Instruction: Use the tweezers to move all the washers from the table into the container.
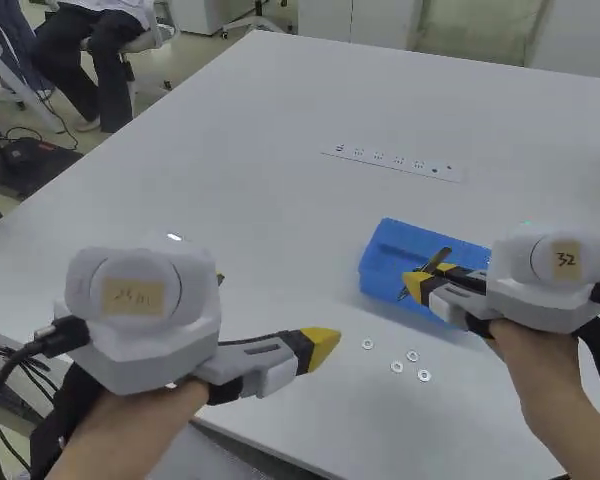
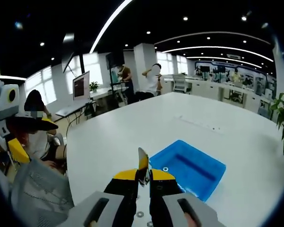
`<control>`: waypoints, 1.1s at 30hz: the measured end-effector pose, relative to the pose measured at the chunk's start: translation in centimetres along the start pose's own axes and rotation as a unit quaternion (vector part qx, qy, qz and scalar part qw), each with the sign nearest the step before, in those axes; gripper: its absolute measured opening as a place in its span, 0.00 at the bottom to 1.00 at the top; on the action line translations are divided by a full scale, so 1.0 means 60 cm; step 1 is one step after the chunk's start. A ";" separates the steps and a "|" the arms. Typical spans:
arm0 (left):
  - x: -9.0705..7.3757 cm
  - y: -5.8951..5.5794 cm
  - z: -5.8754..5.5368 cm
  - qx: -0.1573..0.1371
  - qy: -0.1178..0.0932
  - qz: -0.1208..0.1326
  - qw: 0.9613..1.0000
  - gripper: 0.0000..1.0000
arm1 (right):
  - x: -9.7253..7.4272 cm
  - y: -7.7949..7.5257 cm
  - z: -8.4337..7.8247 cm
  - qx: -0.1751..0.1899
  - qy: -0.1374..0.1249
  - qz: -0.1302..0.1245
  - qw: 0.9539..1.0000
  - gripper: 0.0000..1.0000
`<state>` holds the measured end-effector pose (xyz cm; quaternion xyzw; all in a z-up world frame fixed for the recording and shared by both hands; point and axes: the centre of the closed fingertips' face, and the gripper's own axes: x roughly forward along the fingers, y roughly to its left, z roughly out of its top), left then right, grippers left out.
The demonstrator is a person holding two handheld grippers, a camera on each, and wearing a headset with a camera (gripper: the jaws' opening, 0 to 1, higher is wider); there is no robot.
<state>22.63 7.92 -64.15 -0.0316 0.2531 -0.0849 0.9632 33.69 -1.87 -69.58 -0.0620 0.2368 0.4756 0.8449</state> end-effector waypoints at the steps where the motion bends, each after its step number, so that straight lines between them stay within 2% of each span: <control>1: 0.000 0.000 0.002 0.003 -0.002 0.000 1.000 0.85 | -0.002 0.003 -0.001 0.001 0.000 0.000 1.000 0.05; 6: 0.000 0.003 0.019 0.019 -0.019 -0.011 1.000 0.87 | -0.009 0.017 -0.004 0.009 -0.003 -0.005 1.000 0.05; 9: 0.003 0.008 0.023 0.030 -0.021 -0.019 0.999 0.90 | -0.008 0.027 0.000 0.012 -0.007 -0.010 1.000 0.05; 11: 0.003 0.010 0.027 0.039 -0.025 -0.032 0.998 0.91 | -0.004 0.030 0.002 0.016 -0.013 -0.021 1.000 0.05; 14: 0.001 0.007 0.034 0.071 -0.027 -0.070 0.995 0.92 | 0.000 0.035 0.002 0.029 -0.018 -0.036 0.999 0.05; 16: -0.003 0.014 0.040 0.085 -0.027 -0.077 0.993 0.93 | 0.004 0.041 -0.001 0.034 -0.016 -0.045 0.998 0.05; 21: -0.002 0.019 0.045 0.083 -0.030 -0.110 0.990 0.95 | 0.013 0.047 -0.021 0.053 -0.007 -0.074 0.996 0.05; 27: 0.000 0.028 0.040 0.102 -0.021 -0.129 0.986 0.96 | 0.027 0.049 -0.048 0.069 0.007 -0.099 0.993 0.05; 33: 0.005 0.037 0.038 0.099 -0.025 -0.125 0.987 0.96 | 0.040 0.047 -0.053 0.073 0.014 -0.101 0.992 0.05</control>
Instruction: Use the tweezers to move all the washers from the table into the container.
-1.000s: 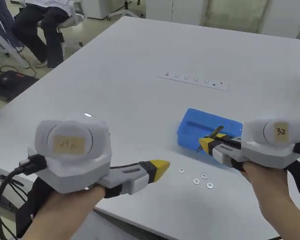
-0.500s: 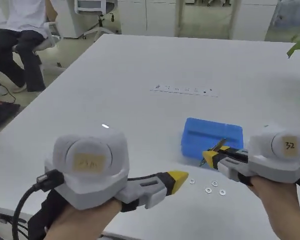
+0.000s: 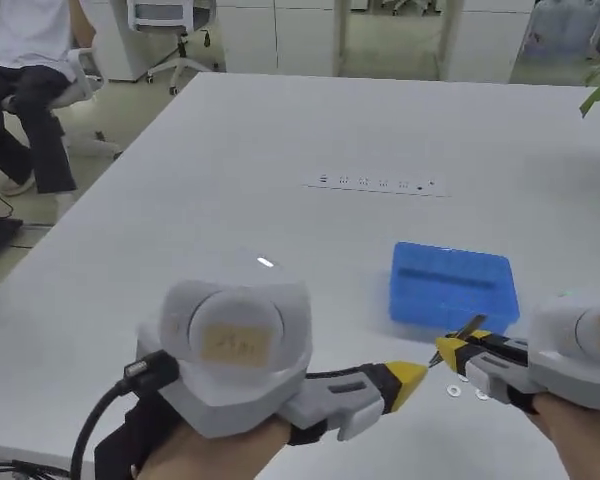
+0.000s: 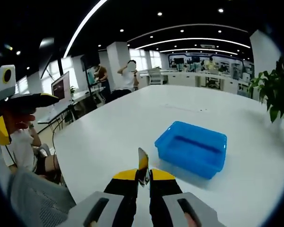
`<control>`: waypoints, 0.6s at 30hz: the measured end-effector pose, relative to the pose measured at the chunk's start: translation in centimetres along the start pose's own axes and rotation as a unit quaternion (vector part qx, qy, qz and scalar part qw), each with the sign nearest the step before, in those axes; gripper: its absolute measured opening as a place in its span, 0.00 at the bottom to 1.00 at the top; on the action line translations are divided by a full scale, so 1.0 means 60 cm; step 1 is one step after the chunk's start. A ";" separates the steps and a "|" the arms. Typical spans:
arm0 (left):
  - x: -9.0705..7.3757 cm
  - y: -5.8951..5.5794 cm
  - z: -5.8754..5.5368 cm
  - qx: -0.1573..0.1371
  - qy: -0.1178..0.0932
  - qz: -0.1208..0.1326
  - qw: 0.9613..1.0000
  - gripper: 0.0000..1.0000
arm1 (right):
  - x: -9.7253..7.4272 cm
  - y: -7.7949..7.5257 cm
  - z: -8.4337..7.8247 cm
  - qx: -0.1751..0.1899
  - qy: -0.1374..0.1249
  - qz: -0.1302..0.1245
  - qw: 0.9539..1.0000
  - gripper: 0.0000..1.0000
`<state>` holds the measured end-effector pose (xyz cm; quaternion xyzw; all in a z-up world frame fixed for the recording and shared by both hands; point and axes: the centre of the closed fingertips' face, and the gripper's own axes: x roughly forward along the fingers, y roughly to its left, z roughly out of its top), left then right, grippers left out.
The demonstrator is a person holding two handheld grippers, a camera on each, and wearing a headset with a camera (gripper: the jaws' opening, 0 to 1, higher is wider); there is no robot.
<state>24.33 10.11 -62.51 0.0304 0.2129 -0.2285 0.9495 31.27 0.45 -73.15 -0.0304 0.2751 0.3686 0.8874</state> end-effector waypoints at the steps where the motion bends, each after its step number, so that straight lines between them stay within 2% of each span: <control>1: 0.001 0.001 -0.001 -0.003 0.000 0.003 1.000 0.96 | 0.002 0.000 0.000 -0.003 0.002 0.001 1.000 0.05; 3: 0.003 0.003 -0.004 -0.012 0.000 0.010 1.000 0.95 | 0.008 -0.007 -0.005 -0.015 0.013 0.001 1.000 0.05; 9: 0.005 0.002 -0.015 -0.023 0.010 0.027 0.999 0.94 | 0.022 -0.022 -0.010 -0.010 0.025 0.016 1.000 0.05; 12: 0.012 -0.003 -0.025 -0.037 0.021 0.026 0.999 0.96 | 0.032 -0.030 -0.013 -0.014 0.030 0.026 0.999 0.05; 14: 0.017 -0.004 -0.027 -0.045 0.019 0.028 0.998 0.98 | 0.037 -0.032 -0.011 -0.017 0.030 0.030 0.999 0.05; 18: 0.029 0.002 -0.028 -0.040 0.021 0.049 0.998 0.97 | 0.053 -0.044 -0.018 -0.021 0.036 0.041 0.998 0.05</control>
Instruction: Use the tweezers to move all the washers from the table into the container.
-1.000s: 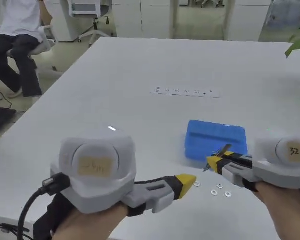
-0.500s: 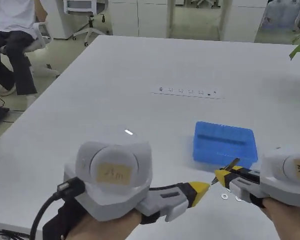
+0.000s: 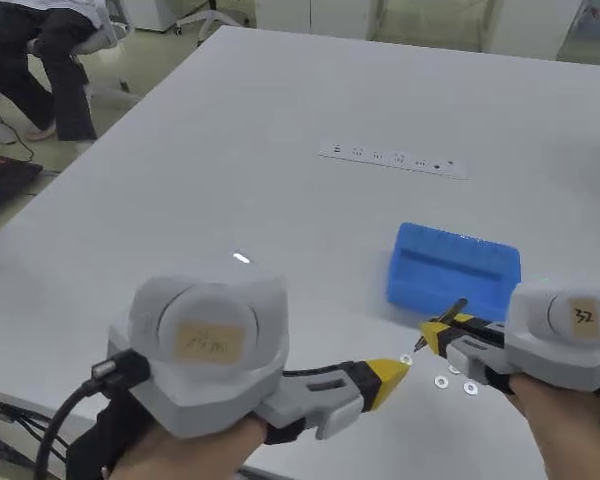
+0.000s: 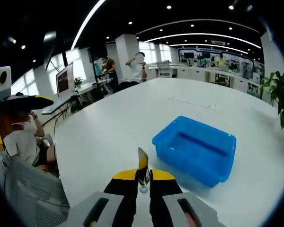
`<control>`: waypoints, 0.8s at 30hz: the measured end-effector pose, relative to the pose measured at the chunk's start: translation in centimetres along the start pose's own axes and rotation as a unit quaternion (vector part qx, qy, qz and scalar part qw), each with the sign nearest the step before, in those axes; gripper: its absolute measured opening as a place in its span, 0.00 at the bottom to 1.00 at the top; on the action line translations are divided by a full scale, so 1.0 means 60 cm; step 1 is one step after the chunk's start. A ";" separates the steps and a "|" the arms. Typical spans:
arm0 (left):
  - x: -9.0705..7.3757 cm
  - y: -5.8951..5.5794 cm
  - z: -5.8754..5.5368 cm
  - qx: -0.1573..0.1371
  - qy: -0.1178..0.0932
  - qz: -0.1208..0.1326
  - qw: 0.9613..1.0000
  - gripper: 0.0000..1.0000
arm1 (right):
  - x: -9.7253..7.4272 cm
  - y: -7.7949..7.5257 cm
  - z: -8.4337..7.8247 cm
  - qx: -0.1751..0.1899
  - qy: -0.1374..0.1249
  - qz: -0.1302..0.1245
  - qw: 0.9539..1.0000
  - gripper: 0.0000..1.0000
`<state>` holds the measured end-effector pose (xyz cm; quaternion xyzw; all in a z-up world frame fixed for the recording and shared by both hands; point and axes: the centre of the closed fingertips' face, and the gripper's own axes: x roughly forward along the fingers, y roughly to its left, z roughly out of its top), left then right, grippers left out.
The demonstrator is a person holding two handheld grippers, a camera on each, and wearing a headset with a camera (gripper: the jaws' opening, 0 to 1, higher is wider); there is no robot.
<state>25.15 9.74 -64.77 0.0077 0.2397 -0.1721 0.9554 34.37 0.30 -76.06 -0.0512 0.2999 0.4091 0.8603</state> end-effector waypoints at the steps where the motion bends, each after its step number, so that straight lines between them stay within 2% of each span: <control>1: 0.002 0.002 0.000 0.001 0.002 0.005 1.000 0.97 | 0.002 -0.002 -0.003 0.005 0.003 0.004 1.000 0.05; 5: 0.014 0.004 0.000 -0.002 -0.006 0.017 1.000 0.97 | 0.011 -0.010 -0.012 0.012 0.001 0.014 1.000 0.05; 10: 0.027 -0.001 -0.009 0.009 0.006 0.024 1.000 0.96 | 0.016 -0.005 -0.027 0.009 0.005 0.027 1.000 0.05; 15: 0.028 -0.004 -0.011 0.007 0.008 0.021 1.000 0.97 | 0.012 -0.002 -0.033 0.023 0.003 0.029 0.999 0.05; 19: 0.025 0.001 -0.013 0.014 0.012 0.027 0.999 0.97 | 0.013 0.001 -0.033 0.028 0.003 0.034 0.999 0.05; 24: 0.022 0.008 -0.017 0.004 0.011 0.029 0.999 0.96 | 0.014 0.003 -0.032 0.024 0.001 0.029 0.999 0.05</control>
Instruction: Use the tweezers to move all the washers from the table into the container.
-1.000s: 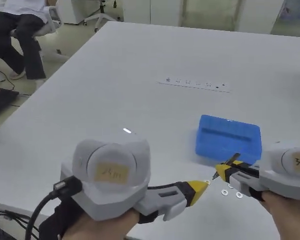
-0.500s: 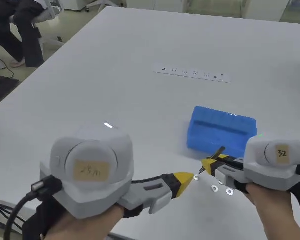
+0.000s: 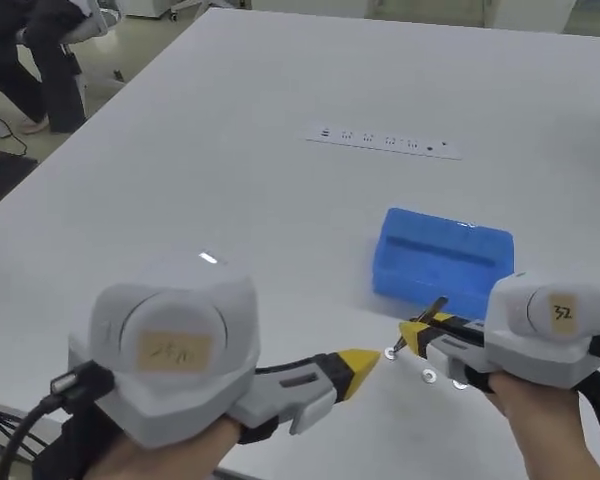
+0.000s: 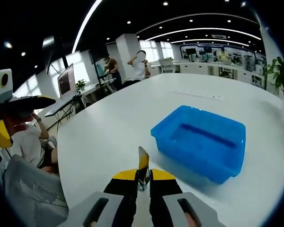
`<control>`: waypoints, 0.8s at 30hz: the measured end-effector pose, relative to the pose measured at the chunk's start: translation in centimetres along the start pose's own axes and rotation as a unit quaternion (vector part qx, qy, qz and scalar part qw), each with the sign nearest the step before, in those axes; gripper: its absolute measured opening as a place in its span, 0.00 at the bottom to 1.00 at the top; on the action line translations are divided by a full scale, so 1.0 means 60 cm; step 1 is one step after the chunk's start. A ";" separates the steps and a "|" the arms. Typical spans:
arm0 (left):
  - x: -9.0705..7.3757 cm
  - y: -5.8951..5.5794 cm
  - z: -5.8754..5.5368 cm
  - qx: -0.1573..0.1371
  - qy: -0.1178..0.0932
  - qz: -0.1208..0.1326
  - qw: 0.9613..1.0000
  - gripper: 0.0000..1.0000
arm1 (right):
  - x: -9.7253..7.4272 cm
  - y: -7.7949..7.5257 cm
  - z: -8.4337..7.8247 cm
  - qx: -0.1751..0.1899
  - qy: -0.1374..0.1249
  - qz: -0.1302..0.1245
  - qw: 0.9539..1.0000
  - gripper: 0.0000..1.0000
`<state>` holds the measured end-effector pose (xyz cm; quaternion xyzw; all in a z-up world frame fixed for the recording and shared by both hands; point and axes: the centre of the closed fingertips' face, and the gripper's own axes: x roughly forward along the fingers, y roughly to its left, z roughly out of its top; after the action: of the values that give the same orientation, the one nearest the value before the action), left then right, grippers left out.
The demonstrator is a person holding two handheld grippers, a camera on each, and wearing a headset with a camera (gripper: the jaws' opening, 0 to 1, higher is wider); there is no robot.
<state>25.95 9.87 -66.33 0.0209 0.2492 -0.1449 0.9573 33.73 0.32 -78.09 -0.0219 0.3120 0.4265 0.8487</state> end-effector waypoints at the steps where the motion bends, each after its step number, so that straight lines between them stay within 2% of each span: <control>1: 0.000 0.000 0.000 0.000 0.001 0.000 1.000 0.96 | 0.000 -0.001 0.001 0.000 0.004 -0.002 1.000 0.05; 4: 0.001 0.003 0.000 0.007 0.001 -0.003 1.000 0.96 | -0.005 0.002 0.014 0.002 -0.007 -0.003 1.000 0.05; 6: 0.002 0.005 -0.002 0.010 0.003 -0.004 1.000 0.96 | 0.000 0.000 0.006 -0.009 0.004 -0.006 1.000 0.05; 7: 0.003 0.006 -0.004 0.010 0.005 -0.006 1.000 0.96 | 0.004 -0.005 -0.006 -0.028 0.019 -0.015 0.999 0.05; 10: 0.002 0.007 -0.006 0.010 0.004 -0.009 1.000 0.96 | 0.000 0.003 -0.001 -0.001 0.006 -0.011 1.000 0.05; 13: -0.001 0.008 -0.008 0.009 0.004 -0.008 1.000 0.96 | -0.002 -0.002 -0.001 -0.005 0.011 -0.017 1.000 0.05; 15: -0.003 0.010 -0.009 0.007 0.003 -0.008 1.000 0.96 | -0.006 -0.001 0.007 0.001 0.000 -0.017 1.000 0.05; 19: -0.004 0.013 -0.014 0.003 0.004 -0.007 1.000 0.96 | 0.002 0.000 -0.002 -0.005 0.013 -0.018 1.000 0.05; 24: -0.008 0.020 -0.016 -0.002 0.001 -0.003 1.000 0.95 | 0.009 0.011 0.001 -0.016 0.012 -0.014 1.000 0.05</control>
<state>25.44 11.26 -67.00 0.0185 0.2510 -0.1477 0.9565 33.51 1.15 -78.19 -0.0448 0.3153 0.4191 0.8503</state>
